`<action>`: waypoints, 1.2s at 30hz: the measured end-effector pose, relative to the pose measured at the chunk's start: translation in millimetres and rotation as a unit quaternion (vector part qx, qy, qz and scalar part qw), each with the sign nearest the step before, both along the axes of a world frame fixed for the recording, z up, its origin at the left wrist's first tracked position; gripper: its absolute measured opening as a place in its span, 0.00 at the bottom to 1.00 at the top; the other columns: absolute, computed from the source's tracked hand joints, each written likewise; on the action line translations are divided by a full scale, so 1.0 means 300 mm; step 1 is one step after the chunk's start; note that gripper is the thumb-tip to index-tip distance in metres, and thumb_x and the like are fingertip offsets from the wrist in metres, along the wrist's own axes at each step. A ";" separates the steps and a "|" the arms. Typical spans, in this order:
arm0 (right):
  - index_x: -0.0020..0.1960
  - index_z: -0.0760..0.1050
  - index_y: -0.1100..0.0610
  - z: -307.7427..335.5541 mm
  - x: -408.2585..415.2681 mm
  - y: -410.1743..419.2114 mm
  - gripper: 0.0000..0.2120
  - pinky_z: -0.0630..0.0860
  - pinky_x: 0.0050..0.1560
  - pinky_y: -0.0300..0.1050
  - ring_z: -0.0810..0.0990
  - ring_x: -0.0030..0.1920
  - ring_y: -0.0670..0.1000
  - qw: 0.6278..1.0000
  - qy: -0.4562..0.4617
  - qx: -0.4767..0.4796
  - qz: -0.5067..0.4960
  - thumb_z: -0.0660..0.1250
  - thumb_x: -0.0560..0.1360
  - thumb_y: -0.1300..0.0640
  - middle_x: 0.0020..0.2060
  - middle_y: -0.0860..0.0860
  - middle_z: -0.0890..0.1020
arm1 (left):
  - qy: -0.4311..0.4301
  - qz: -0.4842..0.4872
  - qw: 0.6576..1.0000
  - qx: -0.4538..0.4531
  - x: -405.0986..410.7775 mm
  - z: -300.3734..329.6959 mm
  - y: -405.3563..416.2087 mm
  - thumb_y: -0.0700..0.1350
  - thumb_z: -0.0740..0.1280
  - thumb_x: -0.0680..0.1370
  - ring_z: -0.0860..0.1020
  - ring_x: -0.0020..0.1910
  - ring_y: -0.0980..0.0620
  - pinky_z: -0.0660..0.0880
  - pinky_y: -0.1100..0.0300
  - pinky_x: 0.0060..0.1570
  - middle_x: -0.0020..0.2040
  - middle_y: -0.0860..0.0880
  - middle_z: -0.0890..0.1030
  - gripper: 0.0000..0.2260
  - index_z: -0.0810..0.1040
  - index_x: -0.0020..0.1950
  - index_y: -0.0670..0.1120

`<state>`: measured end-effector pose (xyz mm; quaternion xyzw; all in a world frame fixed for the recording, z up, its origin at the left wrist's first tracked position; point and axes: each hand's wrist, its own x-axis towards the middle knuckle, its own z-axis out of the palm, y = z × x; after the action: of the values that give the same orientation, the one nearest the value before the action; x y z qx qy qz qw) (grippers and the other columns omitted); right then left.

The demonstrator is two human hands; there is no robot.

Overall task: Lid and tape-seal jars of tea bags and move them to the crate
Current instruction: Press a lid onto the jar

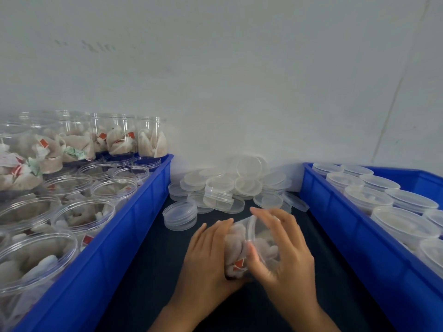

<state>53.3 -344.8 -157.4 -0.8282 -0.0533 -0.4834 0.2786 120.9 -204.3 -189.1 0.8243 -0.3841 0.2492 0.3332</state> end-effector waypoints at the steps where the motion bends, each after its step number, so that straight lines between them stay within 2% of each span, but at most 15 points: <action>1: 0.66 0.71 0.42 0.000 0.001 0.007 0.23 0.79 0.41 0.40 0.77 0.55 0.47 1.000 0.003 -0.014 0.002 0.64 0.72 0.40 0.60 0.40 0.73 | 0.001 0.004 1.000 -0.009 0.002 -0.005 0.004 0.60 0.75 0.64 0.54 0.70 0.74 0.49 0.68 0.74 0.66 0.68 0.62 0.41 0.64 0.73 0.50; 4: 0.71 0.66 0.39 0.000 0.000 0.005 0.25 0.80 0.49 0.45 0.75 0.63 0.47 0.997 0.039 -0.005 0.064 0.59 0.76 0.34 0.66 0.38 0.69 | 0.073 0.010 0.996 -0.046 -0.001 -0.012 0.011 0.58 0.78 0.63 0.64 0.63 0.74 0.64 0.75 0.63 0.61 0.69 0.67 0.41 0.63 0.70 0.57; 7: 0.74 0.62 0.42 -0.021 0.005 -0.003 0.23 0.76 0.58 0.42 0.73 0.67 0.47 0.987 0.050 0.060 0.141 0.56 0.79 0.41 0.69 0.41 0.69 | 0.180 0.027 0.977 -0.114 0.006 -0.024 0.008 0.59 0.80 0.60 0.74 0.55 0.65 0.74 0.68 0.52 0.58 0.63 0.74 0.39 0.62 0.65 0.64; 8: 0.73 0.62 0.43 -0.030 0.011 -0.005 0.23 0.74 0.59 0.39 0.73 0.67 0.46 0.983 0.055 0.096 0.145 0.54 0.80 0.41 0.68 0.42 0.70 | 0.202 0.036 0.970 -0.129 0.011 -0.028 0.007 0.58 0.80 0.59 0.76 0.54 0.64 0.76 0.66 0.51 0.57 0.62 0.75 0.39 0.63 0.63 0.64; 10: 0.72 0.62 0.42 -0.049 0.027 -0.013 0.23 0.72 0.59 0.36 0.71 0.66 0.41 0.978 0.092 0.148 0.114 0.51 0.79 0.38 0.67 0.39 0.71 | 0.223 0.048 0.962 -0.148 0.025 -0.039 0.007 0.57 0.81 0.59 0.76 0.52 0.64 0.74 0.70 0.47 0.56 0.60 0.75 0.38 0.64 0.62 0.63; 12: 0.71 0.61 0.40 -0.072 0.041 -0.032 0.21 0.68 0.62 0.37 0.68 0.66 0.37 0.979 0.147 0.126 0.059 0.51 0.79 0.39 0.66 0.36 0.69 | 0.241 0.054 0.955 -0.167 0.037 -0.050 0.009 0.56 0.82 0.58 0.77 0.51 0.65 0.72 0.74 0.43 0.56 0.60 0.76 0.38 0.65 0.60 0.61; 14: 0.72 0.59 0.41 -0.097 0.054 -0.054 0.21 0.65 0.64 0.38 0.66 0.68 0.40 0.973 0.214 0.088 0.019 0.54 0.80 0.42 0.66 0.38 0.68 | 0.257 0.064 0.947 -0.182 0.044 -0.056 0.008 0.58 0.82 0.56 0.77 0.52 0.63 0.72 0.73 0.45 0.56 0.60 0.76 0.38 0.65 0.59 0.60; 17: 0.75 0.56 0.46 -0.126 0.066 -0.075 0.27 0.64 0.68 0.43 0.65 0.70 0.47 0.941 0.332 0.067 -0.024 0.60 0.79 0.43 0.71 0.44 0.67 | 0.274 0.076 0.938 -0.197 0.053 -0.058 0.005 0.59 0.81 0.56 0.77 0.54 0.58 0.75 0.61 0.52 0.55 0.60 0.75 0.39 0.64 0.60 0.58; 20: 0.77 0.53 0.50 -0.140 0.075 -0.077 0.32 0.62 0.70 0.42 0.63 0.71 0.48 0.917 0.392 0.007 -0.078 0.62 0.78 0.42 0.73 0.46 0.64 | 0.277 0.078 0.932 -0.218 0.058 -0.059 0.005 0.58 0.82 0.56 0.76 0.52 0.61 0.73 0.63 0.48 0.52 0.63 0.74 0.38 0.64 0.58 0.58; 25: 0.64 0.68 0.52 -0.140 0.090 -0.082 0.15 0.64 0.65 0.40 0.66 0.63 0.48 0.912 0.381 -0.035 -0.151 0.62 0.80 0.48 0.63 0.47 0.69 | 0.273 0.057 0.932 -0.231 0.068 -0.075 0.003 0.52 0.84 0.57 0.74 0.57 0.58 0.69 0.69 0.49 0.57 0.62 0.72 0.40 0.64 0.62 0.56; 29: 0.59 0.72 0.52 -0.121 0.085 -0.093 0.14 0.65 0.64 0.40 0.69 0.60 0.48 0.901 0.391 -0.065 -0.179 0.62 0.79 0.45 0.59 0.47 0.73 | 0.276 0.042 0.932 -0.231 0.069 -0.077 0.002 0.49 0.84 0.57 0.73 0.63 0.55 0.68 0.67 0.54 0.63 0.56 0.72 0.44 0.63 0.66 0.55; 31: 0.56 0.72 0.52 -0.111 0.081 -0.095 0.12 0.68 0.61 0.41 0.72 0.57 0.47 0.904 0.388 -0.061 -0.169 0.62 0.79 0.44 0.56 0.46 0.74 | 0.255 0.025 0.935 -0.245 0.051 -0.056 0.003 0.54 0.83 0.57 0.69 0.67 0.56 0.66 0.70 0.57 0.67 0.56 0.68 0.48 0.59 0.69 0.57; 33: 0.52 0.72 0.52 -0.096 0.074 -0.100 0.10 0.72 0.55 0.42 0.75 0.51 0.46 0.913 0.374 -0.038 -0.155 0.62 0.79 0.46 0.49 0.46 0.77 | 0.155 0.049 0.953 -0.254 0.028 -0.022 0.008 0.63 0.78 0.61 0.65 0.69 0.55 0.64 0.66 0.64 0.71 0.51 0.65 0.48 0.58 0.73 0.51; 34: 0.51 0.71 0.52 -0.086 0.071 -0.104 0.09 0.74 0.50 0.40 0.76 0.47 0.45 0.919 0.364 -0.024 -0.151 0.61 0.80 0.46 0.45 0.46 0.78 | 0.070 0.073 0.962 -0.255 0.019 -0.006 0.011 0.63 0.74 0.66 0.65 0.69 0.55 0.64 0.65 0.65 0.70 0.48 0.65 0.43 0.60 0.73 0.47; 36: 0.49 0.68 0.52 -0.070 0.064 -0.119 0.07 0.73 0.38 0.35 0.76 0.39 0.44 0.928 0.345 0.007 -0.137 0.61 0.80 0.49 0.39 0.45 0.77 | -0.110 0.102 0.957 -0.248 0.002 0.024 0.014 0.56 0.69 0.73 0.68 0.62 0.54 0.67 0.65 0.61 0.62 0.47 0.69 0.27 0.66 0.66 0.43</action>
<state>72.4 -380.4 -178.5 -0.9413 0.1636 -0.2013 0.2161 121.4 -200.1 -182.0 0.7179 -0.2580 0.4584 0.4559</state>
